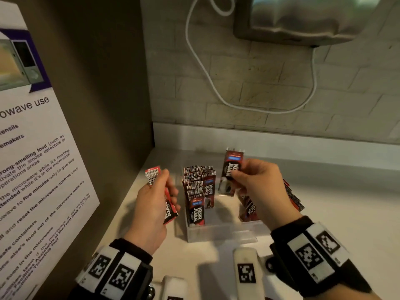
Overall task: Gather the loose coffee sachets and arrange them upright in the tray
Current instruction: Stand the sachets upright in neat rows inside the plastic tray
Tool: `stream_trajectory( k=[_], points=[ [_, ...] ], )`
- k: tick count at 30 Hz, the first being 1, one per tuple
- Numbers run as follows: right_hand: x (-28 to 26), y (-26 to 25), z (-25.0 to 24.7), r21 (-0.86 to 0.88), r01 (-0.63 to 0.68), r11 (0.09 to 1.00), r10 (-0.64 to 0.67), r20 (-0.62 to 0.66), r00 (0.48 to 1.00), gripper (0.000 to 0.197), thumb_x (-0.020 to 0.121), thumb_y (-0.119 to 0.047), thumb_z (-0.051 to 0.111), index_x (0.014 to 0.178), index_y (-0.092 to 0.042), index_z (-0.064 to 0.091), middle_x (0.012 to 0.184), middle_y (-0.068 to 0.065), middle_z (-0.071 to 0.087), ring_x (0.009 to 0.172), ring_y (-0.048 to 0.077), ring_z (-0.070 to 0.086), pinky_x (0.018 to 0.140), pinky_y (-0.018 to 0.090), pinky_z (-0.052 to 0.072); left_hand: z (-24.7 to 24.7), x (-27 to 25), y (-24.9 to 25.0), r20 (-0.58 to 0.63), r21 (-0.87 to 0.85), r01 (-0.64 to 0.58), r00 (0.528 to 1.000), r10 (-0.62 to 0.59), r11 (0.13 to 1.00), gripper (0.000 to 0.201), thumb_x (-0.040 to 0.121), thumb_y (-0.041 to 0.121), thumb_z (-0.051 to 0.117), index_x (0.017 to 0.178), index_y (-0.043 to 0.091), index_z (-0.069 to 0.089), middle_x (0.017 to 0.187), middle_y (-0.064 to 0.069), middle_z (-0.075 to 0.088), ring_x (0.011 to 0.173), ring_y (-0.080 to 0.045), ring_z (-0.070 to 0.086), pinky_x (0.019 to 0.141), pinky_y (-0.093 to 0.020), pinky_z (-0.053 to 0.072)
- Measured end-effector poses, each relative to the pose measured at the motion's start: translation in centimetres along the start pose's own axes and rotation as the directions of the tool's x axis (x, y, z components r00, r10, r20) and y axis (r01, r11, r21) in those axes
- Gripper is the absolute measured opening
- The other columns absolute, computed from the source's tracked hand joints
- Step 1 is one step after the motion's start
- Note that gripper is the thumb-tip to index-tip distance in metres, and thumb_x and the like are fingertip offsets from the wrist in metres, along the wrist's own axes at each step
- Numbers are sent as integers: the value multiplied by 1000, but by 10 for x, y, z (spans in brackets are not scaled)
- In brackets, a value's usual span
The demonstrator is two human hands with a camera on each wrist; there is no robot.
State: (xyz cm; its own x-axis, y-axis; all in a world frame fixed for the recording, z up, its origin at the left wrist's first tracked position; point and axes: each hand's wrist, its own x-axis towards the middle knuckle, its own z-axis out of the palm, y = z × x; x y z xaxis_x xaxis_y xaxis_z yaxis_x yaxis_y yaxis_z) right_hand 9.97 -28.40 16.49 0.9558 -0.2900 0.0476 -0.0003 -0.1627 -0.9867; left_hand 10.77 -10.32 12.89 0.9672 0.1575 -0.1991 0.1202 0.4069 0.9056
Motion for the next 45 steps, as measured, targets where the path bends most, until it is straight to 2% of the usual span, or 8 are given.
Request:
stream_trajectory(
  k=[4,8,14,31,37,39,41,45],
  points=[
    [20,14,4,-63,-180,982,176,-52,983,14,86,6,61,82,-7,59,87,12,67,77,23,69,69,32,59,-13,10,-23,-56,123,96,994,-89,988,3,88,13,63,85,14,62,88,-6,68,84,-19,65,65,-27,46],
    [30,35,22,-193,-295,936,307,38,951,18,83,7,64,75,-7,54,90,16,67,84,31,70,78,46,59,-8,-3,-28,37,168,198,978,-207,966,9,92,9,55,86,9,61,73,-6,69,66,-17,61,59,-30,44],
    [36,49,38,-242,-271,932,289,45,956,34,76,9,69,58,-10,48,74,18,62,81,38,68,78,53,57,-6,-8,-25,51,180,200,976,-212,963,17,93,9,53,106,1,61,83,-14,71,67,-22,63,59,-31,45],
    [39,62,40,-169,-257,952,264,22,964,29,77,8,69,67,-13,52,81,15,67,84,36,70,75,49,59,-10,-5,-25,37,180,217,973,-227,959,11,92,9,56,100,5,62,90,-14,74,81,-25,68,69,-35,51],
    [41,64,38,-179,-241,954,248,16,969,31,75,10,70,70,-13,49,84,18,67,79,38,70,71,50,59,-14,3,-27,-12,133,199,980,-199,971,20,90,15,60,108,6,62,103,-12,73,100,-25,68,86,-40,54],
    [40,61,35,-159,-231,960,234,0,972,31,75,10,70,75,-13,48,90,20,67,70,33,67,69,46,58,-14,4,-23,-60,111,176,984,-170,978,15,90,27,59,91,12,63,93,-4,70,88,-19,65,77,-36,52],
    [38,52,29,-142,-176,974,174,-29,984,27,77,3,72,83,-13,50,95,16,65,71,27,64,68,41,56,-13,1,-12,-95,16,129,987,-127,991,32,92,41,49,69,20,51,67,3,55,58,-13,48,56,-30,38],
    [21,18,20,-69,15,998,-16,-25,1000,16,83,-9,71,83,-11,56,82,10,61,63,17,56,53,24,46,-15,-3,3,-30,-25,6,1000,-7,1000,32,95,37,30,71,22,46,62,5,39,51,-10,27,51,-28,20]
  ],
)
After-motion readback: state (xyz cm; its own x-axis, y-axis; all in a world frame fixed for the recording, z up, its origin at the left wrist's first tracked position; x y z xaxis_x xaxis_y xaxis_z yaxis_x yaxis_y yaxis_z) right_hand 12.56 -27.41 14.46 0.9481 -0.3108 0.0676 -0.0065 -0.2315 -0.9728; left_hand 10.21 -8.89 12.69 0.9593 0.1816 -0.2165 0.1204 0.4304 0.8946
